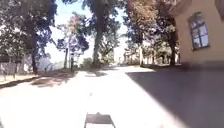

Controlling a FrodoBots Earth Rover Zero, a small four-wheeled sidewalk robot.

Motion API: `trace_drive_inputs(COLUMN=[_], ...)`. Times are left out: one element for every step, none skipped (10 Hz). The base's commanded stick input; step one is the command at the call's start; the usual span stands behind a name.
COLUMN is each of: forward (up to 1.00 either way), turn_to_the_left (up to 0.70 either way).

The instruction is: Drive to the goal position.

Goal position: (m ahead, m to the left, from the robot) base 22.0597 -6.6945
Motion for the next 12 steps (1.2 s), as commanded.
trace_drive_inputs(forward=[0.7, 0.7, 0.7, 0.7, 0.7, 0.7, 0.7, 0.7, 0.7, 0.7, 0.7, 0.7], turn_to_the_left=[0.0, 0.0, 0.0, 0.0, -0.03, -0.11, -0.14, -0.14, -0.14, -0.14, -0.14, -0.06])
